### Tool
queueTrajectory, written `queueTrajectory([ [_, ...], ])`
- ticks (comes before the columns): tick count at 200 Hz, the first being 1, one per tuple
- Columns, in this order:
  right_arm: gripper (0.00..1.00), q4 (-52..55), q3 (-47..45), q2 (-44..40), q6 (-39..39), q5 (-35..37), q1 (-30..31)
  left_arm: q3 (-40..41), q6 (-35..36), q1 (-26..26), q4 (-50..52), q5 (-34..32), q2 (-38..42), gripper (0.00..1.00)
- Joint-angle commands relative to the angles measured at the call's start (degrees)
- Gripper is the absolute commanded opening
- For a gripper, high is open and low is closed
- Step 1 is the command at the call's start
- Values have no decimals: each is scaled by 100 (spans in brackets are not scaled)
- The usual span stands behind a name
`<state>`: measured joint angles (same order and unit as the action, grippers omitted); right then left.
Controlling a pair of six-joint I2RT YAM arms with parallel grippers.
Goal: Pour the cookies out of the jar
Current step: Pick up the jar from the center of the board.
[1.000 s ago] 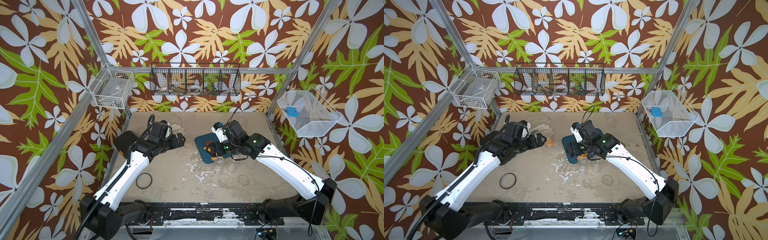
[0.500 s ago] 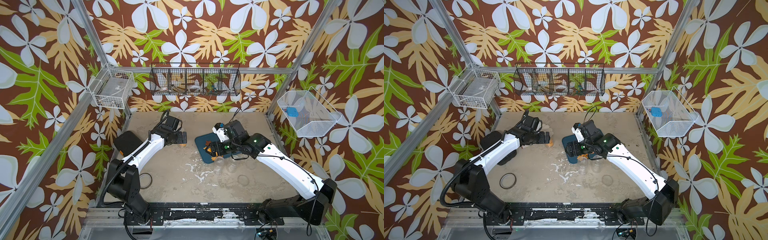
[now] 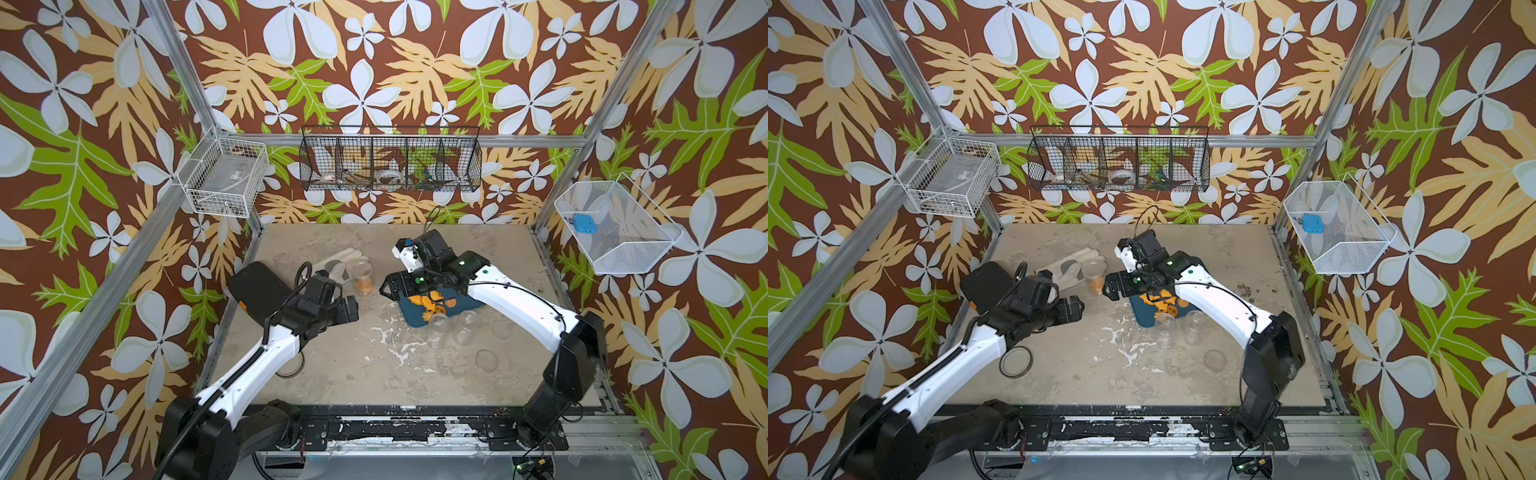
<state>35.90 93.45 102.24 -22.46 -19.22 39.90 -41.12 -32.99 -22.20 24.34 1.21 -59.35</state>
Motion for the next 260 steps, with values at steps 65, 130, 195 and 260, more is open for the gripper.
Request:
queueTrajectory([
  [65, 100, -198, 2163, 2326, 950, 1015, 235, 600, -1121, -2, 1321, 251, 2824, 100],
  [130, 100, -203, 2793, 3113, 836, 1433, 358, 422, -718, -3, 1842, 372, 3071, 100],
  [195, 95, -245, 3369, 3667, 633, 1992, 378, 463, -655, -4, 2117, 584, 3305, 100],
  [260, 80, -388, 3770, 3930, 410, 2015, 385, 456, -368, 3, 2255, 743, 3271, 100],
])
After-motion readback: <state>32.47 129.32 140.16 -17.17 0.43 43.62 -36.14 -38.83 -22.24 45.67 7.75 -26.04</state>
